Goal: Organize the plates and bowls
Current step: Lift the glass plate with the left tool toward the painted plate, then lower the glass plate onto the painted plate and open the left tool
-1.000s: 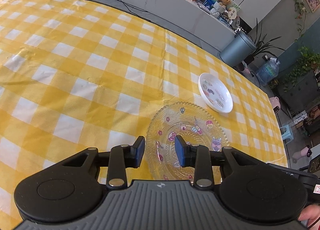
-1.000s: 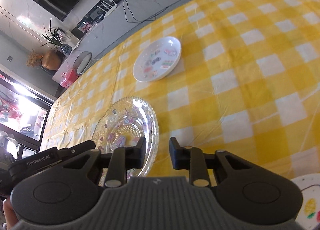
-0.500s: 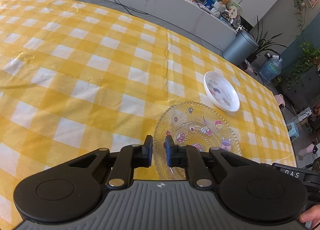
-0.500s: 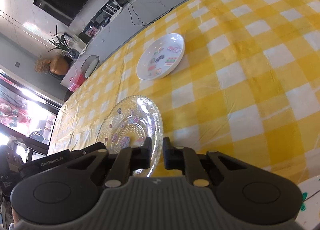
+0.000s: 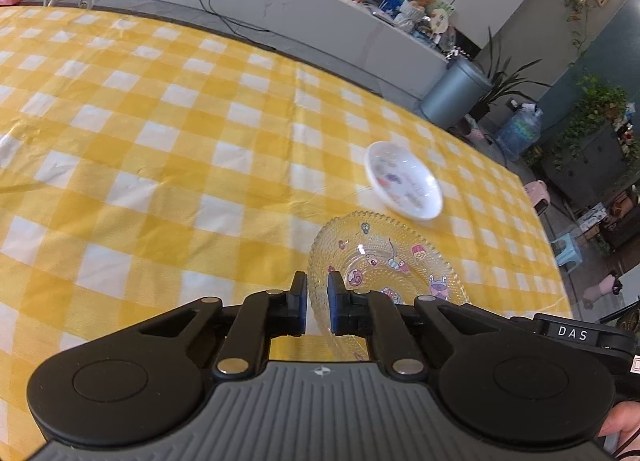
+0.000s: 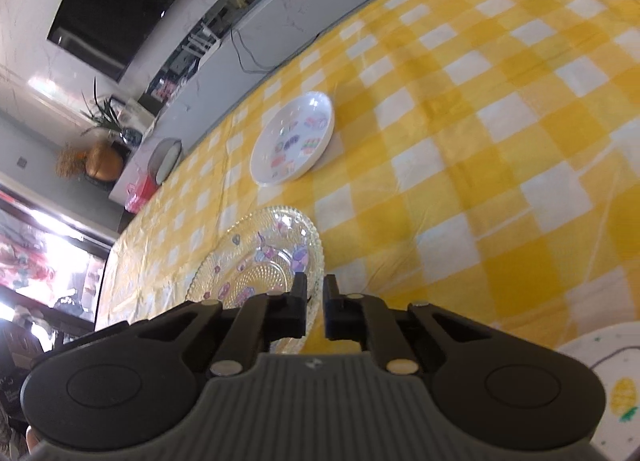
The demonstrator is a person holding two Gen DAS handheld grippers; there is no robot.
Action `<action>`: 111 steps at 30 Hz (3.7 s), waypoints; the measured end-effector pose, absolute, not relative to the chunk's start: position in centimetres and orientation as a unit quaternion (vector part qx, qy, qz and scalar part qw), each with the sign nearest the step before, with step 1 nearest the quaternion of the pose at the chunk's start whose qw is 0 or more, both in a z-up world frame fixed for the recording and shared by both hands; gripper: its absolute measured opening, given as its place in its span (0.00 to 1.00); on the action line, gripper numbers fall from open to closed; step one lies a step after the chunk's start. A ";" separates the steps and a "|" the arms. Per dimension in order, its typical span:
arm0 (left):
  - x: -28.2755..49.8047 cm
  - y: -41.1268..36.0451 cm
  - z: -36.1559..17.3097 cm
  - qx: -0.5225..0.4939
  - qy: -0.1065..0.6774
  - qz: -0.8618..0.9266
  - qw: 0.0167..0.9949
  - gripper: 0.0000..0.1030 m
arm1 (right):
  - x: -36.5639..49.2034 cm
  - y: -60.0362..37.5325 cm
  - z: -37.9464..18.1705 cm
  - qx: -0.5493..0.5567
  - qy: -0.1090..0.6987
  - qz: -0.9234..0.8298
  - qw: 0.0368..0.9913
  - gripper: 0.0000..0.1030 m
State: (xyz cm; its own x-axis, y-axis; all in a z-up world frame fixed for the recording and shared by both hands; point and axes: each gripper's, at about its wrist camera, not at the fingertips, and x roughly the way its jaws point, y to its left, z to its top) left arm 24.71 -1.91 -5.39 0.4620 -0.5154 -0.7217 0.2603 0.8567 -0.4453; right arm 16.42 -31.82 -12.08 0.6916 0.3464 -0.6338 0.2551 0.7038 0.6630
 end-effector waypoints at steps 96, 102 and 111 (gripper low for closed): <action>11.5 -24.0 -4.0 0.255 0.461 -0.277 0.803 0.09 | -2.1 -41.4 -9.2 0.358 0.438 -0.157 0.809 0.00; 11.5 -24.1 -4.4 0.245 0.476 -0.284 0.795 0.10 | -2.9 -42.2 -9.1 0.393 0.409 -0.160 0.807 0.08; 11.6 -24.0 -4.5 0.229 0.488 -0.294 0.790 0.09 | -2.6 -42.3 -9.2 0.399 0.410 -0.158 0.805 0.15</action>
State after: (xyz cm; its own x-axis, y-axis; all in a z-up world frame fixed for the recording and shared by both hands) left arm 11.57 -24.05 -4.48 0.3519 -0.2400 -0.9048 0.6871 0.7226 0.0755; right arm -2.59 -42.34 -9.24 0.6141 0.0715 -0.7860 0.5817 0.6320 0.5120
